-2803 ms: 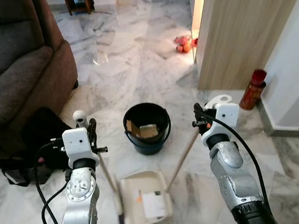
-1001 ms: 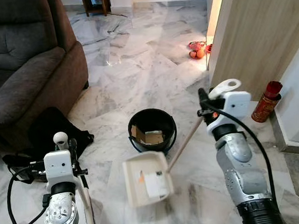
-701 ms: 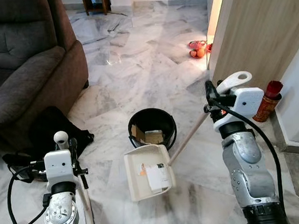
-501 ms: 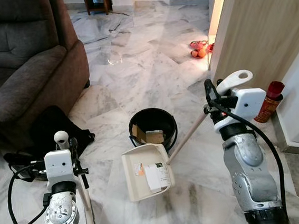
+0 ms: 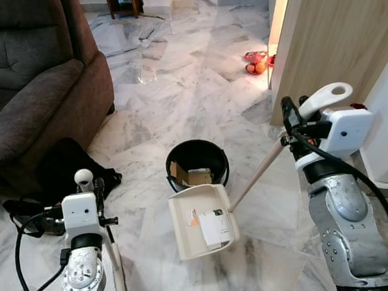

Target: Sweep floor

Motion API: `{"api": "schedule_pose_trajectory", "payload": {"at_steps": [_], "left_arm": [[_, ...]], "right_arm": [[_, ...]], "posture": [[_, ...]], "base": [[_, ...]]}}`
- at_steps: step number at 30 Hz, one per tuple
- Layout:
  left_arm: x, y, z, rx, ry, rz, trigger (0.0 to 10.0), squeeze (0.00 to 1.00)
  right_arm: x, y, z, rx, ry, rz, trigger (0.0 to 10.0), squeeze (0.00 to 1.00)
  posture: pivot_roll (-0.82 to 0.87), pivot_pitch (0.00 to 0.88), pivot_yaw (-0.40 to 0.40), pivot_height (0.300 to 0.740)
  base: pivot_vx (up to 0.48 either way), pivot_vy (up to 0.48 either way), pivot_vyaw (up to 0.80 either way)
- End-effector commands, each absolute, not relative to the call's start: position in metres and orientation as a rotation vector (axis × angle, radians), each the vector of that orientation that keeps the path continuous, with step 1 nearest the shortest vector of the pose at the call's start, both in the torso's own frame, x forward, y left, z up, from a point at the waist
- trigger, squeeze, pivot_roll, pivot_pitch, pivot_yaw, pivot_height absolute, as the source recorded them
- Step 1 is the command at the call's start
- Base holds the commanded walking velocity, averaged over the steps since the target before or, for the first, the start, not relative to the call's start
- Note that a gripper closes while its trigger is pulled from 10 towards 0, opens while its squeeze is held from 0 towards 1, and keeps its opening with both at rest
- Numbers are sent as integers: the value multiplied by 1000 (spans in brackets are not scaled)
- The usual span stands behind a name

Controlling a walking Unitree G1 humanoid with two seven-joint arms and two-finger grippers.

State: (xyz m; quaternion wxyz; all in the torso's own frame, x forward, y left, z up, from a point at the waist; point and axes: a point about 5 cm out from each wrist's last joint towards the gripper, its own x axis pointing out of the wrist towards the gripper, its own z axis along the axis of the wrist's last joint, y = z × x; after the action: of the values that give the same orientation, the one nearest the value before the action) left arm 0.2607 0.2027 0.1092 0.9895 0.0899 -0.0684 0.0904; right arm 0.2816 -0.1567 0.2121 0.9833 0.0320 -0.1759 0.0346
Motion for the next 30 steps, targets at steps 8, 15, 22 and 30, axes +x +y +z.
{"api": "schedule_pose_trajectory", "payload": {"at_steps": [8,15,22,30], "left_arm": [[263,202,116,193,-177,171,10000,0],[264,201,117,190,-182,169,10000,0],[266,199,119,186,-190,166,10000,0],[269,193,122,178,-215,146,10000,0]], "right_arm": [[274,-156,256,129,-506,79,10000,0],[274,-153,266,141,-534,81,10000,0],[275,-150,280,160,-583,84,10000,0],[281,-145,290,208,-631,70,10000,0]], "posture": [[97,126,51,740],[98,122,52,740],[99,118,51,740],[105,100,49,740]], "base": [[0,0,0],[0,0,0],[0,0,0],[0,0,0]]}}
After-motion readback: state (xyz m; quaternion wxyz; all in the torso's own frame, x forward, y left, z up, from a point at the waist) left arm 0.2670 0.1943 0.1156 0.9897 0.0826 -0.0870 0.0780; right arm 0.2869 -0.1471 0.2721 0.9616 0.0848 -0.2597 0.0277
